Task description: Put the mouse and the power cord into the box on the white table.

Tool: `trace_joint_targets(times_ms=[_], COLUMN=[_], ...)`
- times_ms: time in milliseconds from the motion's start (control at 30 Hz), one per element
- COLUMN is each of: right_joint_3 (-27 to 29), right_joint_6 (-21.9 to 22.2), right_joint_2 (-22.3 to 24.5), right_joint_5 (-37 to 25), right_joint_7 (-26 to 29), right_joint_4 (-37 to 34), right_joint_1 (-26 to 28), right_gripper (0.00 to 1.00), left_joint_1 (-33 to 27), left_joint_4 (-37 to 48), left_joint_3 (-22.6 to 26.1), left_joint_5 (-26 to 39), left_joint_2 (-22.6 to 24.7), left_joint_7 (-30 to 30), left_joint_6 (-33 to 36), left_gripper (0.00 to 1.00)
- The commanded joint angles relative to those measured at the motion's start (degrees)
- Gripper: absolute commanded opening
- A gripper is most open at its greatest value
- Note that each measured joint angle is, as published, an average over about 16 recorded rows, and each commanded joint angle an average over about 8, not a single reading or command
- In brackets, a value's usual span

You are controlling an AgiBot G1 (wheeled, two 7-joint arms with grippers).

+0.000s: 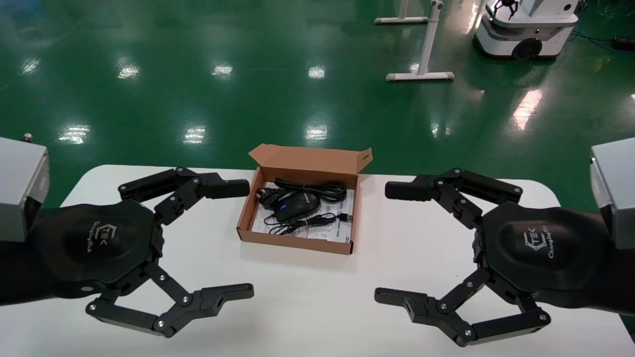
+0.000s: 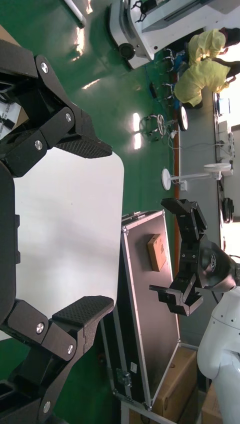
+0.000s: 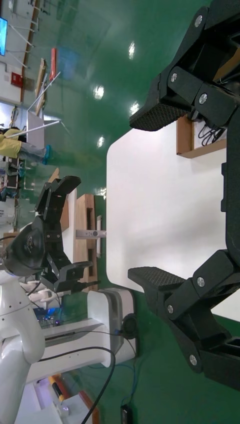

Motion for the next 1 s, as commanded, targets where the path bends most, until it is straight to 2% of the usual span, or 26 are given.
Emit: trace_joint_targets(times_ms=[33, 1000], right_joint_3=[0.0, 0.0], right_joint_6=[0.0, 0.0], right_joint_2=[0.0, 0.0], right_joint_5=[0.0, -0.1], right_joint_7=[0.0, 0.0], right_joint_4=[0.0, -0.1], right_joint_1=[0.0, 0.1], right_gripper=[1.0, 1.0], left_joint_1=[0.0, 0.0], left_joint_4=[0.0, 0.1], left_joint_3=[0.0, 0.0], left_joint_5=[0.0, 0.0], left_joint_2=[0.0, 0.0], left_joint_7=[0.0, 0.0], left_joint_6=[0.0, 0.0], left_gripper=[1.0, 1.0])
